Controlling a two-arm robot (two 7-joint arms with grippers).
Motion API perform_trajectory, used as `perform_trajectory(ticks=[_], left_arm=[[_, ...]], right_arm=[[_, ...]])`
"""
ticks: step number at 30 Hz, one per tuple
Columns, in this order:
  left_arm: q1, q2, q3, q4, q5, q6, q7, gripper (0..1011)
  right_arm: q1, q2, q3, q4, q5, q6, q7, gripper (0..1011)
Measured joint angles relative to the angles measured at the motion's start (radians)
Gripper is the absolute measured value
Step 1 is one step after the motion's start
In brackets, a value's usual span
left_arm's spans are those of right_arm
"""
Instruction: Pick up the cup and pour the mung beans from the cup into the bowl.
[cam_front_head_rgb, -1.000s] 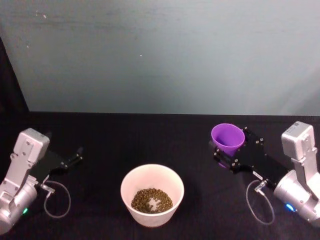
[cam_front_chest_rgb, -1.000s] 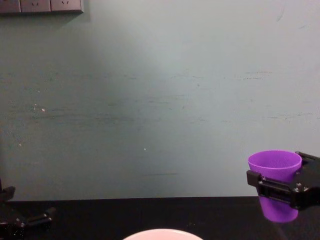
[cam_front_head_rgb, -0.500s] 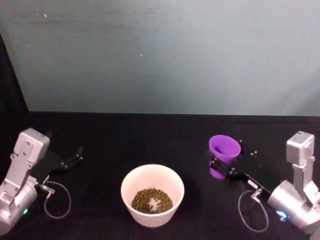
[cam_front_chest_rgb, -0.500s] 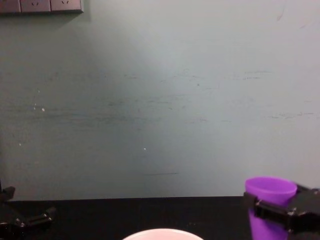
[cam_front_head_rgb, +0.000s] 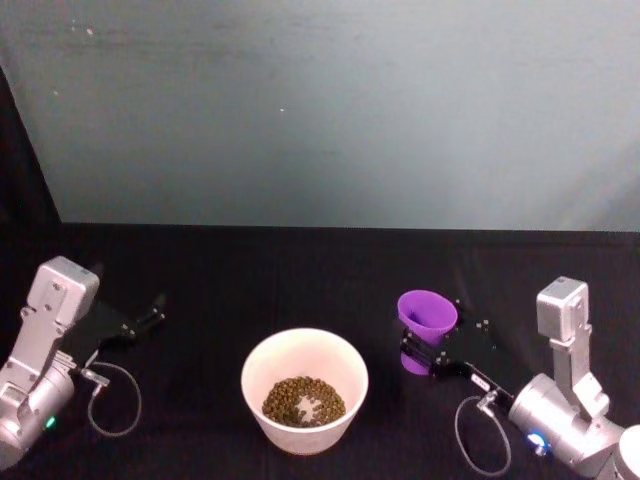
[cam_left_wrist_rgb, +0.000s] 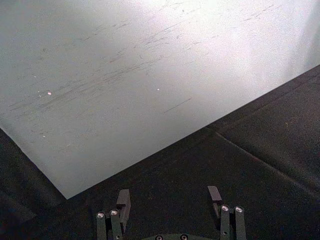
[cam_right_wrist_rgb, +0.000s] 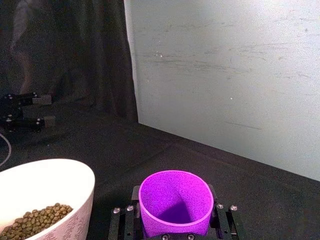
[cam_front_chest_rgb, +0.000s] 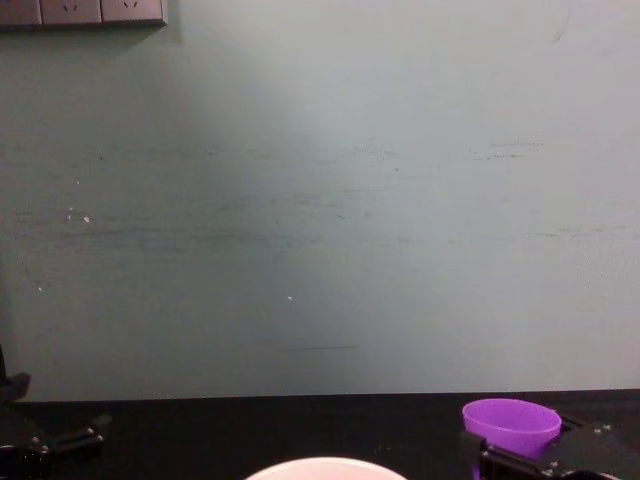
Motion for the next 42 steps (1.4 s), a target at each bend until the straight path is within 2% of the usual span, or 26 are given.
perform_trajectory(ticks=[12, 24, 35, 42], left_arm=[[0.000, 0.000, 0.000, 0.000, 0.000, 0.000, 0.000, 1004], [0.000, 0.000, 0.000, 0.000, 0.000, 0.000, 0.000, 1003], [0.000, 0.000, 0.000, 0.000, 0.000, 0.000, 0.000, 1003], [0.000, 0.000, 0.000, 0.000, 0.000, 0.000, 0.000, 1003]], right_arm=[[0.007, -0.013, -0.011, 0.030, -0.023, -0.026, -0.012, 739], [0.009, -0.015, -0.011, 0.038, -0.024, -0.033, -0.010, 743], [0.009, -0.015, -0.011, 0.035, -0.025, -0.032, -0.010, 1003], [0.008, -0.014, -0.011, 0.035, -0.025, -0.031, -0.010, 1003]])
